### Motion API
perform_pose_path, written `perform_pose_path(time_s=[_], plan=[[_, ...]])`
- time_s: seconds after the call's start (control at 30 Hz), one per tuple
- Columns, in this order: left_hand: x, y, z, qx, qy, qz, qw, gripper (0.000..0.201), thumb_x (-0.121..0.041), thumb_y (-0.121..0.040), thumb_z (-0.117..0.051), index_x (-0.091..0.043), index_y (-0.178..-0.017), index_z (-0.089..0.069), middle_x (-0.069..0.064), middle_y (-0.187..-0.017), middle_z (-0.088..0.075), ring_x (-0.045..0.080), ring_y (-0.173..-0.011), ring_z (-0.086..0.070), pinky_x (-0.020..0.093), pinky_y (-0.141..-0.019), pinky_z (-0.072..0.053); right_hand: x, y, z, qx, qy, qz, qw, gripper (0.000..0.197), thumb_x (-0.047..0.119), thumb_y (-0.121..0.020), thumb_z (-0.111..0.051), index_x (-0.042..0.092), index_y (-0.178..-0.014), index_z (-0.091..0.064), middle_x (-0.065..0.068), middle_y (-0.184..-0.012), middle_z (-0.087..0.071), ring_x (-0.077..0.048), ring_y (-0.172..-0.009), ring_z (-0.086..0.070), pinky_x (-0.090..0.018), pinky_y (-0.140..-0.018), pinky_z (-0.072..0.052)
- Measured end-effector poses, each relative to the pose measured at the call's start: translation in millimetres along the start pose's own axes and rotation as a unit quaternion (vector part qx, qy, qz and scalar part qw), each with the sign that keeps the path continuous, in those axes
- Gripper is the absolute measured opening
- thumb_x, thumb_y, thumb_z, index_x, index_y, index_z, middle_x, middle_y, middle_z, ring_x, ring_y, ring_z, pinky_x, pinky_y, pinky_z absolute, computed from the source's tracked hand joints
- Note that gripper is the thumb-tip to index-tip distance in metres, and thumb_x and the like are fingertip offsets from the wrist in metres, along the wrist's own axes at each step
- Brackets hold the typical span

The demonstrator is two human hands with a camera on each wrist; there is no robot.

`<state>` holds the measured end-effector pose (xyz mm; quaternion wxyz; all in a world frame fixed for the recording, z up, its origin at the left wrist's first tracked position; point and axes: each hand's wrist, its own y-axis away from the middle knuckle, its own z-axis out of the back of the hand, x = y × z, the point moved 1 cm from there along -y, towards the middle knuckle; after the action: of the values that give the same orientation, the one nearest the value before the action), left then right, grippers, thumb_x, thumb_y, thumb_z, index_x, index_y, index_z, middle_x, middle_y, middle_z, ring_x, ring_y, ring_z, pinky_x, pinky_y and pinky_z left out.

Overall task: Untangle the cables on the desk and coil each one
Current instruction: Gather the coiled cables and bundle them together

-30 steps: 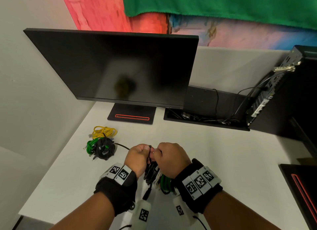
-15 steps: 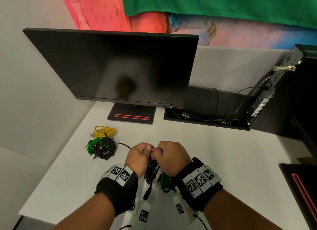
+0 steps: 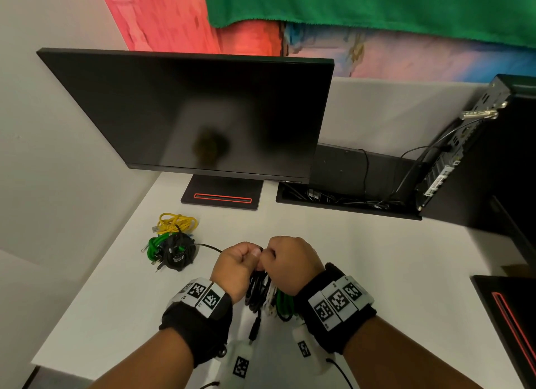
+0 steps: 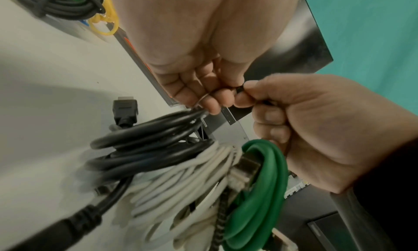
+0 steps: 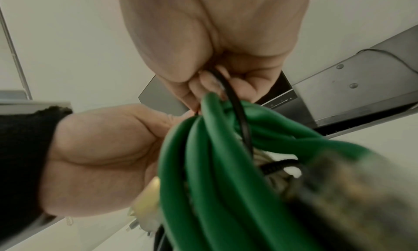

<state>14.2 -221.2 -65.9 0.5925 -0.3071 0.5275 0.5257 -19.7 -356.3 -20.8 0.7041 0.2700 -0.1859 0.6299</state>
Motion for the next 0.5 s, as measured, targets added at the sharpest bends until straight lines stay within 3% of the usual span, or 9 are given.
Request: perform_pose_path(time_s=[0.13, 0.27, 0.37, 0.5], plan=[[-4, 3, 0, 0.025, 0.038, 0.021, 0.999, 0.034, -0.004, -0.099, -0.049, -0.012, -0.074, -0.071, -0.005, -0.063, -0.066, 0.004, -0.057, -0.055, 0.014, -0.058, -0.043, -2, -4, 2, 0.041, 0.033, -0.001, 0.999, 0.028, 0.030, -0.102, -0.044, 0.011, -0.094, -0.063, -0.008, -0.093, -0.068, -0.025, -0.087, -0.062, -0.031, -0.073, -0.046], [-13, 2, 0, 0.054, 0.123, 0.083, 0.987, 0.028, -0.013, -0.099, -0.052, -0.012, -0.093, -0.079, 0.020, -0.094, -0.073, 0.024, -0.084, -0.065, 0.035, -0.084, -0.053, -7, -4, 5, 0.025, -0.021, -0.021, 0.999, 0.025, 0.033, -0.100, -0.049, 0.013, -0.110, -0.061, -0.006, -0.099, -0.069, -0.025, -0.092, -0.064, -0.034, -0.080, -0.052], [-22, -1, -1, 0.018, 0.125, 0.093, 0.988, 0.026, -0.019, -0.096, -0.059, -0.009, -0.081, -0.079, 0.017, -0.088, -0.073, 0.023, -0.080, -0.067, 0.032, -0.075, -0.058, -9, 1, 1, -0.011, -0.037, -0.006, 0.999, 0.019, 0.036, -0.100, -0.048, 0.019, -0.105, -0.056, -0.001, -0.090, -0.068, -0.023, -0.083, -0.063, -0.033, -0.071, -0.050], [-34, -3, 0, -0.054, -0.014, 0.035, 0.998, 0.021, -0.012, -0.089, -0.064, -0.005, -0.073, -0.077, 0.011, -0.081, -0.075, 0.028, -0.079, -0.069, 0.041, -0.079, -0.056, -12, 9, -4, -0.063, -0.067, 0.022, 0.996, 0.016, 0.035, -0.094, -0.052, 0.023, -0.087, -0.060, 0.003, -0.068, -0.061, -0.018, -0.066, -0.057, -0.032, -0.061, -0.047]])
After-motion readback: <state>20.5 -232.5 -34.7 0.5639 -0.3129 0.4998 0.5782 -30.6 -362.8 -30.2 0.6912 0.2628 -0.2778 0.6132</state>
